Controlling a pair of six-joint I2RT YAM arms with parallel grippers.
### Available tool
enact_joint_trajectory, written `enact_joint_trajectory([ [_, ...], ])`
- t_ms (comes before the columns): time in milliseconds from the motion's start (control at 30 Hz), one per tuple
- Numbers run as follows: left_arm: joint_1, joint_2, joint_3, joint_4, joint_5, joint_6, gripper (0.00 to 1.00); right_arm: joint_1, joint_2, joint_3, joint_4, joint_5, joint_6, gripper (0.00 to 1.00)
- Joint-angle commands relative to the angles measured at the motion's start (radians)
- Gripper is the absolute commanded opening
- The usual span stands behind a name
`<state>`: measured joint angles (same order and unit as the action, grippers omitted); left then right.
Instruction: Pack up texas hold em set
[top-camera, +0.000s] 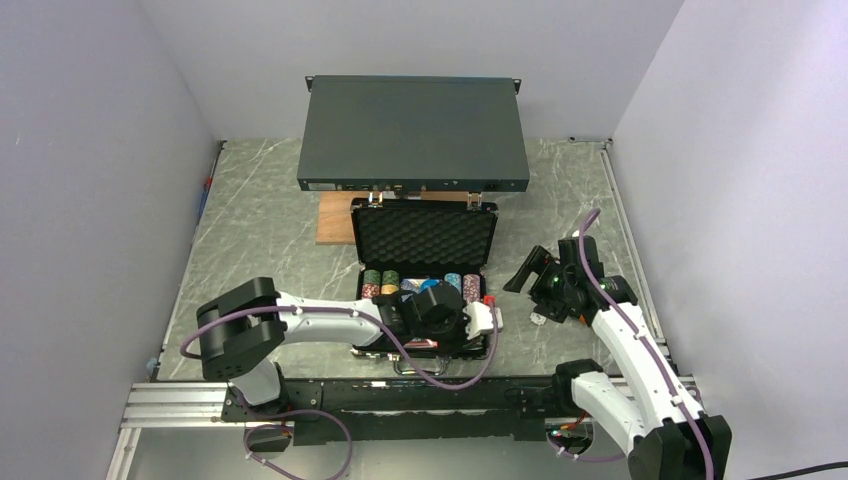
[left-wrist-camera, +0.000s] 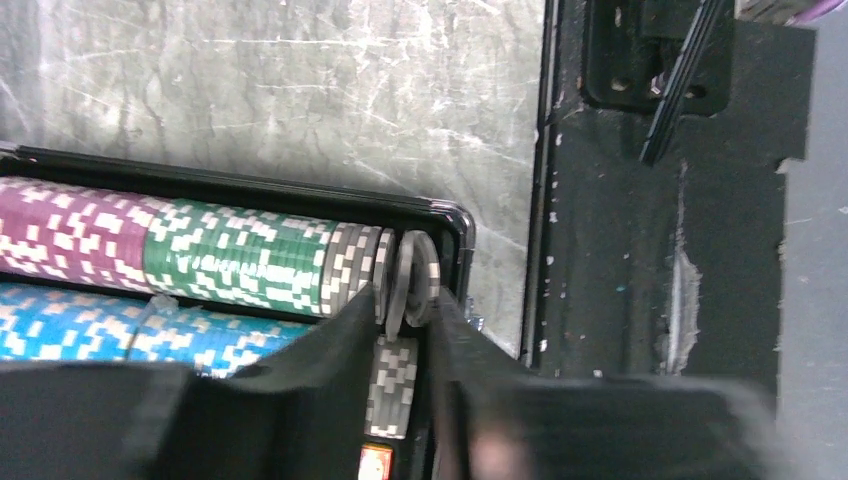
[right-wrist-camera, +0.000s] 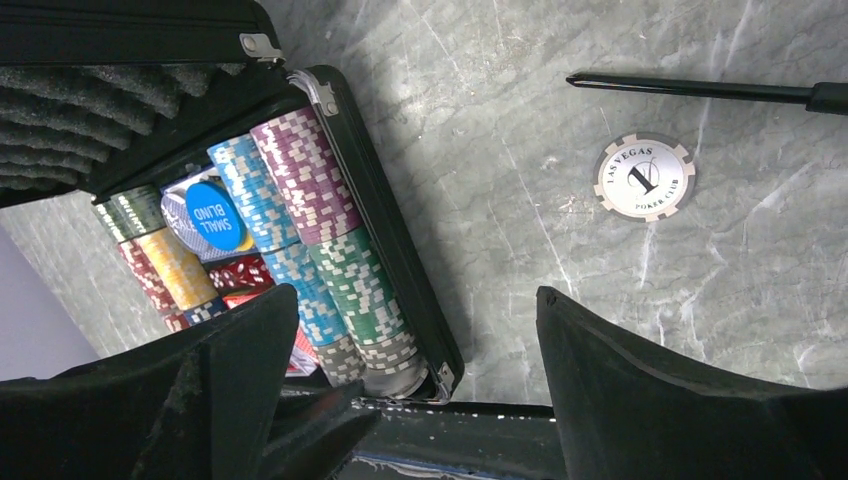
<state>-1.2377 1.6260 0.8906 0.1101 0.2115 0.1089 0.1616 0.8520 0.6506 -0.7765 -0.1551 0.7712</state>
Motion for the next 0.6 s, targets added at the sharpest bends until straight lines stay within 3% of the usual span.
enact_joint_trajectory([
  [0, -0.006, 0.002, 0.048, -0.009, -0.037, -0.019, 0.4, -0.006, 0.022, 0.001, 0.037, 0.024, 0.008, 0.91],
  [133, -0.007, -0.051, 0.022, 0.026, -0.064, -0.058, 0.57, -0.02, 0.089, 0.017, 0.024, 0.051, -0.01, 0.96],
  [267, -0.005, -0.188, -0.068, 0.103, -0.112, -0.15, 0.61, -0.021, 0.212, 0.06, -0.054, 0.121, -0.011, 0.94],
  [567, 0.008, -0.458, -0.274, 0.326, -0.193, -0.426, 0.65, -0.021, 0.38, 0.121, -0.07, 0.228, -0.015, 0.76],
])
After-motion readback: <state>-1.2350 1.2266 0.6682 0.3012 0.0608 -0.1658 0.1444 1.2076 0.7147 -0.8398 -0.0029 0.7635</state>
